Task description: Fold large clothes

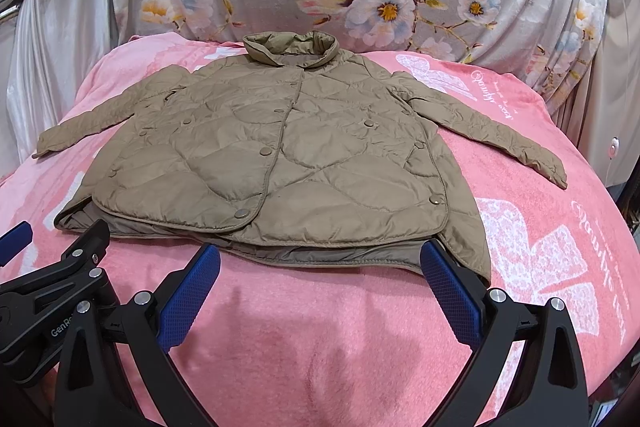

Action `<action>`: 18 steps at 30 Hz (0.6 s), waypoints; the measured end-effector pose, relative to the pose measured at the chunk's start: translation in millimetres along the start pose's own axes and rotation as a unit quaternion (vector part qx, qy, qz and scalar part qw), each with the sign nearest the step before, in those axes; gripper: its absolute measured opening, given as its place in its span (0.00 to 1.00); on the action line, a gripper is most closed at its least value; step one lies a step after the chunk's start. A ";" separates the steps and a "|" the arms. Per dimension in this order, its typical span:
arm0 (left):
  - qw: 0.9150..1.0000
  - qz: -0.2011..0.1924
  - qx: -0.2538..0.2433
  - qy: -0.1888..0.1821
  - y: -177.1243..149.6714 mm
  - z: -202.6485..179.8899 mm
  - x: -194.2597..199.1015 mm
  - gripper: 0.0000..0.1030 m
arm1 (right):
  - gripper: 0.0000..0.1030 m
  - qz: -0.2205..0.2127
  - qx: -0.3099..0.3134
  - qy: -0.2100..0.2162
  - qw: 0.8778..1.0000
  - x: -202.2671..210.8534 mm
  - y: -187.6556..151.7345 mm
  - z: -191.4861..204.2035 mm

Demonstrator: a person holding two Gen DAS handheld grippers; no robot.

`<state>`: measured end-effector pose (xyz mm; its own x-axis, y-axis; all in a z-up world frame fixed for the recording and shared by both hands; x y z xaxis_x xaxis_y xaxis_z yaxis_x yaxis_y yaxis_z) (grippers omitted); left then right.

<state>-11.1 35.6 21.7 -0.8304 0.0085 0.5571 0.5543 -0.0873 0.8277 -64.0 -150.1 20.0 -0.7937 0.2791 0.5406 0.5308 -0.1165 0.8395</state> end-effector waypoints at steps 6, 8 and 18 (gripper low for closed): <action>1.000 0.000 0.000 0.000 0.0 0.0 0.0 0.94 | 0.95 0.000 0.000 -0.001 1.000 0.1 -0.6 0.2; 1.000 0.000 0.001 0.000 -0.1 0.2 0.6 0.94 | 0.95 0.000 0.000 0.000 1.000 0.0 -0.3 0.2; 1.000 0.001 0.000 0.001 -0.7 1.4 0.3 0.94 | 0.95 0.000 0.000 0.001 1.000 1.7 -0.9 1.0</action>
Point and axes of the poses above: each gripper's, at about its wrist camera, not at the fingertips, and x roughly against the way its jaws point, z to its left, y to its top, the point moved 3 cm from there along -x, roughly the way its jaws point, and after that the axes turned 6 degrees about -z, right-handed, at the moved point
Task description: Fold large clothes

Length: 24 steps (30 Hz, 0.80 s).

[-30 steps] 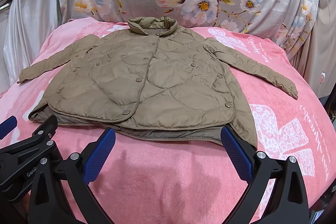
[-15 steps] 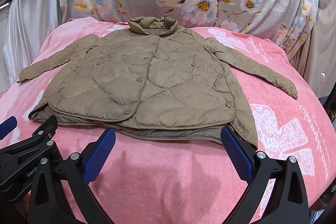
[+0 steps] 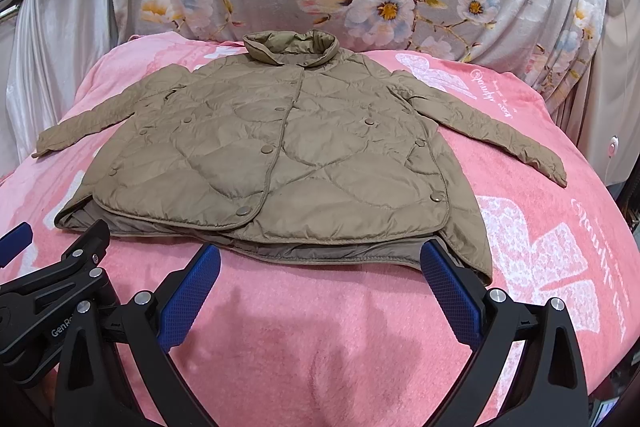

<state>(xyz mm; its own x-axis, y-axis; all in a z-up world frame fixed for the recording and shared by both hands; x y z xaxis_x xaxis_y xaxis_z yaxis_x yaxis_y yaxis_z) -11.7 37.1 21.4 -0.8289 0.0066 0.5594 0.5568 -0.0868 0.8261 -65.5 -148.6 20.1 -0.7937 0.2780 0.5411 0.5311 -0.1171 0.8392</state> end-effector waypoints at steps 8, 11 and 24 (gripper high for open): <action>1.000 0.001 0.001 -0.001 -0.3 1.4 -0.8 0.94 | 0.95 0.000 0.000 0.000 1.000 -0.3 -0.4 0.3; 1.000 0.001 0.001 -0.001 -1.0 1.9 -1.0 0.94 | 0.95 -0.001 0.001 0.000 1.000 -1.2 -0.5 0.4; 1.000 0.006 0.001 -0.010 -5.2 3.3 -5.2 0.95 | 0.95 -0.002 0.003 0.005 1.000 -1.4 0.9 -0.6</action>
Point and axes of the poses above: each gripper's, at about its wrist camera, not at the fingertips, and x roughly against the way its jaws point, z to its left, y to its top, the point moved 3 cm from there along -x, roughly the way its jaws point, and after that the axes turned 6 degrees about -z, right-handed, at the moved point
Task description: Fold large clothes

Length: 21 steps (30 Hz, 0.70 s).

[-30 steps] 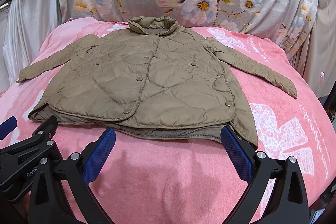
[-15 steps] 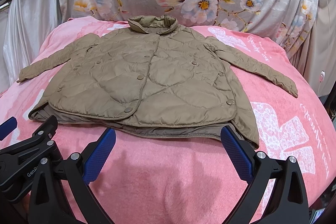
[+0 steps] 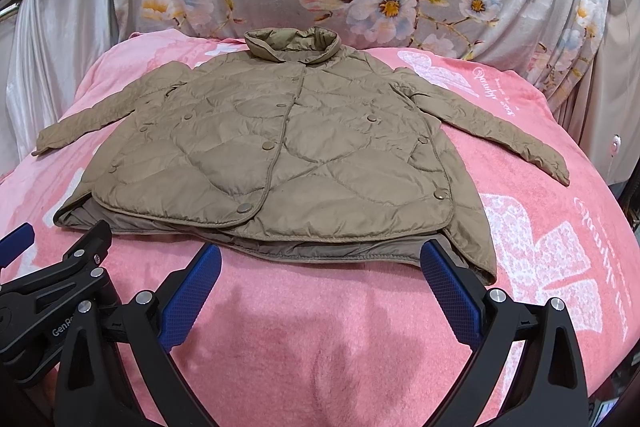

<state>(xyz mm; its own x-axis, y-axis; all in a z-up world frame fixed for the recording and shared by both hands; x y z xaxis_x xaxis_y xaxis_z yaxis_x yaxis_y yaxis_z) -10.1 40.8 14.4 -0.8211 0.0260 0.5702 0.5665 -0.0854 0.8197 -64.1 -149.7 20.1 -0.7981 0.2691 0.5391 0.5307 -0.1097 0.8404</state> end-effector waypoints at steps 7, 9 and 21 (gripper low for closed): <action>0.999 0.005 0.030 -0.021 25.4 11.3 -24.2 0.95 | 0.95 0.016 -0.072 -0.013 0.997 -29.1 18.6 -68.8; 0.999 0.001 0.040 -0.020 39.0 16.8 -33.9 0.95 | 0.95 0.021 -0.110 -0.025 0.993 -43.0 27.2 -104.9; 0.997 0.000 0.067 0.022 106.7 39.6 -116.8 0.95 | 0.95 0.050 -0.366 -0.151 0.917 -146.4 34.4 -351.1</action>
Point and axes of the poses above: each gripper's, at about its wrist camera, not at the fingertips, and x roughly against the way its jaws point, z to its left, y to its top, the point moved 3 cm from there along -x, roughly the way its jaws point, and after that the axes turned 6 degrees about -z, right-handed, at the moved point
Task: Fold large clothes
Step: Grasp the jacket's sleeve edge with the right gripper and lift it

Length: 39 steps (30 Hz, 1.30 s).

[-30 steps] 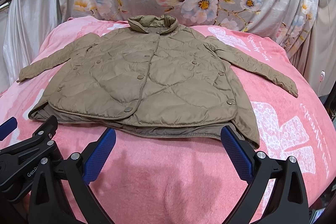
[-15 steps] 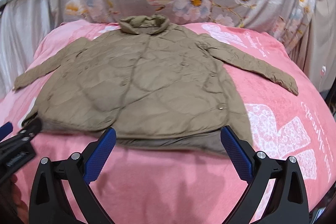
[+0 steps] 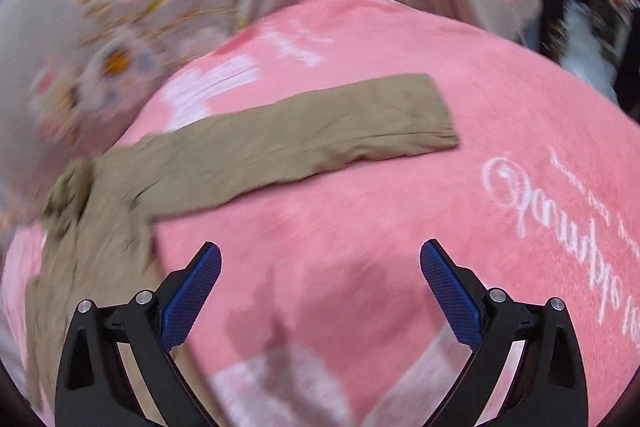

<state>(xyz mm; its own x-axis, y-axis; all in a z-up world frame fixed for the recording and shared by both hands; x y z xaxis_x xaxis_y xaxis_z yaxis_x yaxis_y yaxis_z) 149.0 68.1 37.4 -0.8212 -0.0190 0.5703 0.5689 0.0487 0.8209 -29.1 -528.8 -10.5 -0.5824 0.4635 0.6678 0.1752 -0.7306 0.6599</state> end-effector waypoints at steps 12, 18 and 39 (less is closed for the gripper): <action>0.999 0.036 -0.014 0.037 -15.0 -2.6 -54.0 0.95 | 0.47 -0.031 -0.070 -0.052 0.996 -81.0 48.9 -30.7; 0.998 0.027 -0.018 0.046 -9.8 -1.9 -55.7 0.95 | 0.09 -0.088 -0.008 0.030 0.996 -49.7 77.8 63.0; 0.995 0.055 0.012 0.077 -22.3 46.5 -67.4 0.95 | 0.05 0.035 0.379 0.309 0.872 -3.5 -180.8 423.0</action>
<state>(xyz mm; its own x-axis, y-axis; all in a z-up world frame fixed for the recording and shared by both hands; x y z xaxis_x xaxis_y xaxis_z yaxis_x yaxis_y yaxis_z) 189.7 114.7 -20.6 -0.7371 -0.1653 0.6553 0.6519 0.0819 0.7539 277.0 -186.3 13.5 -0.8241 -0.0987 0.5577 0.5658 -0.0972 0.8188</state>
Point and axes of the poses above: each gripper's, at about its wrist camera, not at the fingertips, and x roughly against the way its jaws point, z to its left, y to its top, the point moved 3 cm from there along -x, roughly the way its jaws point, and after that the axes turned 6 degrees about -z, right-handed, at the moved point
